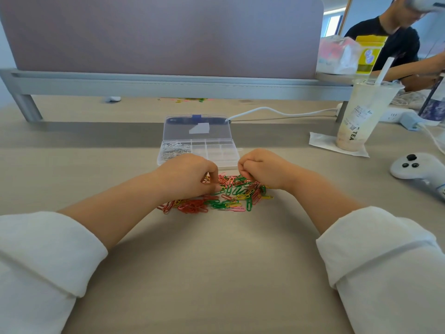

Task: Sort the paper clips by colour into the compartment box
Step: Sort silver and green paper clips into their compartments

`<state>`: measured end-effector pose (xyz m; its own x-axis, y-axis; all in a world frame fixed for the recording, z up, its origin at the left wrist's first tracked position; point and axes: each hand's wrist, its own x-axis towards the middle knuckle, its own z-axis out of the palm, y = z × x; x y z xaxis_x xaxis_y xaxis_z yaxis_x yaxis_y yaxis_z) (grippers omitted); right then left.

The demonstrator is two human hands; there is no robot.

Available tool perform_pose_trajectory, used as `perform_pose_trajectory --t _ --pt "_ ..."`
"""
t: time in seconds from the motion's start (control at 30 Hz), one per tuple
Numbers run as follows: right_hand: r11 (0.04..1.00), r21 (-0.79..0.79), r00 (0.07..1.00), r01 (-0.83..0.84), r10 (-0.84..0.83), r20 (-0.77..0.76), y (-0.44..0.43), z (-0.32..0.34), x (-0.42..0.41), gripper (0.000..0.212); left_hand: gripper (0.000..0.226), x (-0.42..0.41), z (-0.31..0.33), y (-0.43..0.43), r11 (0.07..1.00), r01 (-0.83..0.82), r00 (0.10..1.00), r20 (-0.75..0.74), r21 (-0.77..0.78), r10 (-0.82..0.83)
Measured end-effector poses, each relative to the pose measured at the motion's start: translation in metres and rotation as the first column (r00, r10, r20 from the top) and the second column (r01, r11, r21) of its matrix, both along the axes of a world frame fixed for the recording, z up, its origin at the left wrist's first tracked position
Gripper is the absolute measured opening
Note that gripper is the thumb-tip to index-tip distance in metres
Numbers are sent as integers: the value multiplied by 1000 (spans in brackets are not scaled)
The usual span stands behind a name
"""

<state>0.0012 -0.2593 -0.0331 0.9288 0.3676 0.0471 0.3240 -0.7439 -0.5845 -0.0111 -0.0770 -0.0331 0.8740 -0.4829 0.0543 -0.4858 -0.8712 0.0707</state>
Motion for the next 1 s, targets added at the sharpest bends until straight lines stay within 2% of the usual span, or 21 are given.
perform_pose_trajectory --t 0.1,0.2,0.33,0.43,0.6,0.83,0.9,1.0 --pt "996 -63 998 -60 62 29 2 -1 -3 30 18 1 0 0 1000 15 1000 -10 7 -15" --pt "985 -97 989 -143 147 30 3 -1 -4 10 18 2 0 0 1000 12 1000 -18 12 -12" --pt "971 -153 982 -186 190 14 1 -3 -2 12 16 3 -1 2 999 16 999 -40 31 -14" --pt "964 -193 982 -183 189 13 0 -3 -2 9 11 4 2 3 1000 14 998 -68 -9 -15" --pt "953 -263 986 -149 165 40 0 -4 1 4 14 4 4 3 998 -34 982 -187 -62 22" --pt "986 -152 998 -62 61 -8 -5 -1 4 15 8 8 -3 1 965 -18 978 -205 -263 -38" --pt "994 -105 999 -45 43 -20 -7 -1 5 14 18 11 -3 -1 952 -25 978 -204 -304 -39" --pt "997 -72 999 -12 10 -35 -9 -4 8 22 26 13 -2 -5 957 -29 978 -208 -288 -33"
